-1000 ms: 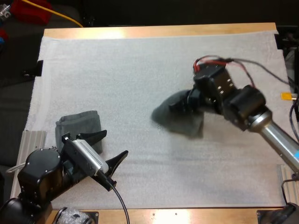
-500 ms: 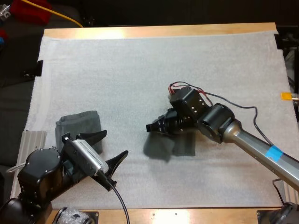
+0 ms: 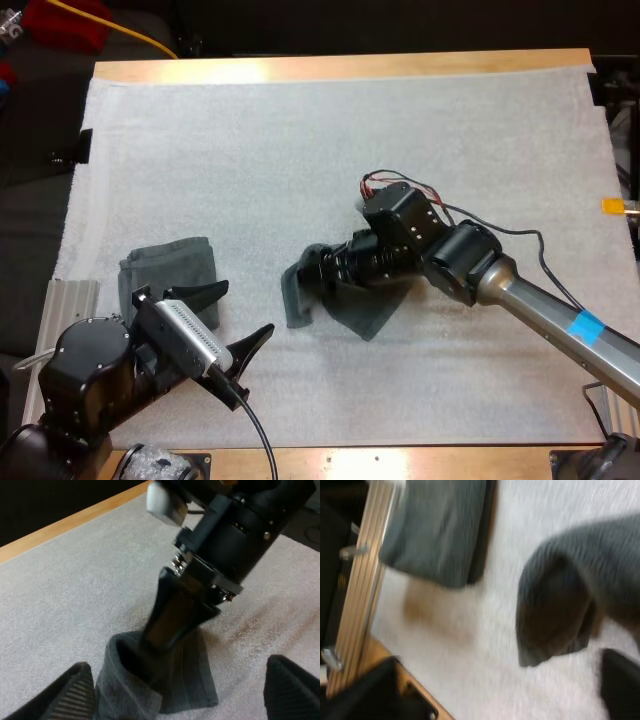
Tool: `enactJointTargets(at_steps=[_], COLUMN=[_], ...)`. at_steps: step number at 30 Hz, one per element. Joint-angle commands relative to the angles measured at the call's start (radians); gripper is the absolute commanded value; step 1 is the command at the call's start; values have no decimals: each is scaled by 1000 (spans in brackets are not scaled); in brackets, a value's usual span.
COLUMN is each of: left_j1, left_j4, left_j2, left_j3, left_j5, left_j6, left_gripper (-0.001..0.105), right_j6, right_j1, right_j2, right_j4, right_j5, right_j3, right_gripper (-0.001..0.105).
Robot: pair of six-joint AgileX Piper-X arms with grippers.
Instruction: Pick towel from pile, fold and stack
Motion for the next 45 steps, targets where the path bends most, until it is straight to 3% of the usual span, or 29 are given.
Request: enactJointTargets(at_steps=[1,7,18,22,27,36,42,45], left_j1=[-3,-3,-3,-3,-3,-3,-3,-3], left_j4=[3,10,31,23,26,26,43,58], left_j2=[0,0,0,0,0,0,0,0], left_j3=[-5,-5,-5,-5,-5,-5,-5,-5], left_j5=[-9,-9,-9,-9,-9,-4,0,0], left_j6=[-10,-10,-10,-10,-10,-10,-10,-10], left_gripper=[67,67,67,67,67,67,67,67], right_j6=[-30,-82,-245,-249,-233,-192,-177,-173], right_j1=[0,2,30,79,133,136,136,136], right_j2=[-8,-27,-88,-83,-82,-51,43,77], right_j4=[38,142,389,380,322,191,167,155], right_j5=[-34,-32,138,195,357,409,402,402], right_j3=[-4,-4,3,43,121,158,158,158], right_gripper=[91,77,77,77,77,76,52,52])
